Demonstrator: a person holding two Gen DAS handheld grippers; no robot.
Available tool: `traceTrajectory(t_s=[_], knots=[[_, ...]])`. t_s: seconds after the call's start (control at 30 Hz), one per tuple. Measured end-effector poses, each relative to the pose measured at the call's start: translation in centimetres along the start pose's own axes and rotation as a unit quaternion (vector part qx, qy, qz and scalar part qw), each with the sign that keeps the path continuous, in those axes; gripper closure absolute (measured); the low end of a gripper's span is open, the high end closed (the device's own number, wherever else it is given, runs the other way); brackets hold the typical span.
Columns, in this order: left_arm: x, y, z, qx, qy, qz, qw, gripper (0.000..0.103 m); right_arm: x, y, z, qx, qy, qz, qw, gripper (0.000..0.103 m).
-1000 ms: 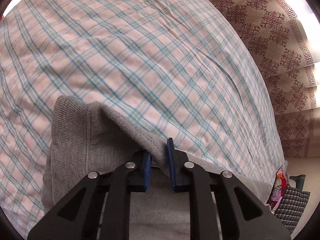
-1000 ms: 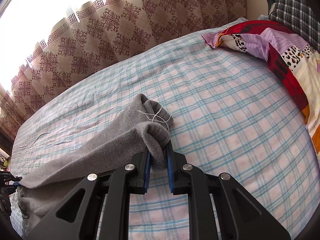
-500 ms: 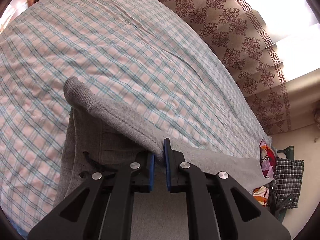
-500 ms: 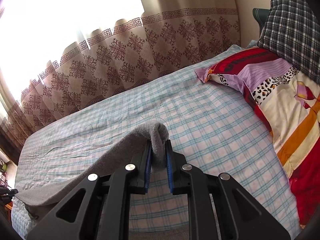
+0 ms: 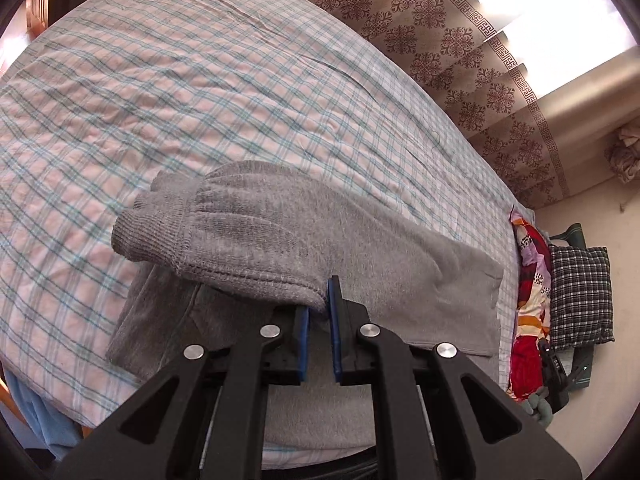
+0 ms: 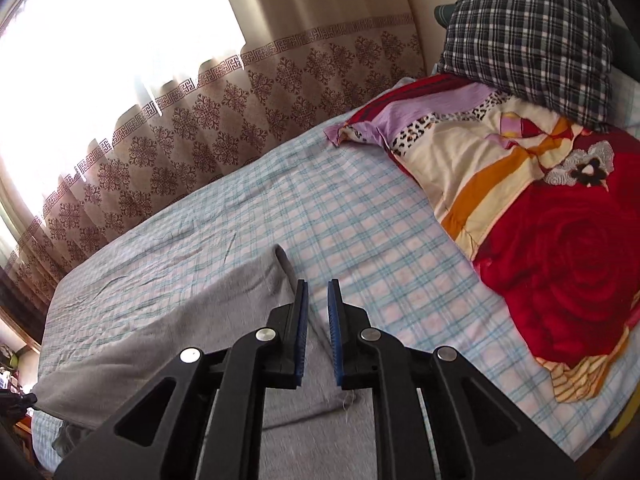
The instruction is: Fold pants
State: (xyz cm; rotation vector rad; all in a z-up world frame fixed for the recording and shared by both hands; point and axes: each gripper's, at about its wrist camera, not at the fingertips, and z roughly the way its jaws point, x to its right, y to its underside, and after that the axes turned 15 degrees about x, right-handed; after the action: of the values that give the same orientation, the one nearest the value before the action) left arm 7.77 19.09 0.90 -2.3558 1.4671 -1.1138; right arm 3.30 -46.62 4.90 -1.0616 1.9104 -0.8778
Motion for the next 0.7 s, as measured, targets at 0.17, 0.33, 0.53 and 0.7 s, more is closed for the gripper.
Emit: traceTrajectory(t_s=[0.17, 0.33, 0.53, 0.7], knots=[[-2.1, 1.4, -0.1, -0.003, -0.014, -0.018, 0.9997, 0.095, 3.4, 5.4, 0.7, -0.086, -0.019, 0.1, 0.991, 0.088], [-2.1, 0.8, -1.4, 0.025, -0.021, -0.005, 0.9994, 0.095, 4.0, 9.5, 2.5, -0.151, -0.035, 0.176, 0.972, 0.06], [-2.4, 0.6, -1.3, 0.023, -0.007, -0.006, 0.9997, 0.095, 3.1, 10.8, 4.0, -0.159, -0.022, 0.184, 0.97, 0.058], [-3.3, 1.5, 0.0, -0.001, -0.006, -0.032, 0.9995, 0.075, 2.4, 10.9, 6.3, -0.163, 0.006, 0.185, 0.969, 0.06]])
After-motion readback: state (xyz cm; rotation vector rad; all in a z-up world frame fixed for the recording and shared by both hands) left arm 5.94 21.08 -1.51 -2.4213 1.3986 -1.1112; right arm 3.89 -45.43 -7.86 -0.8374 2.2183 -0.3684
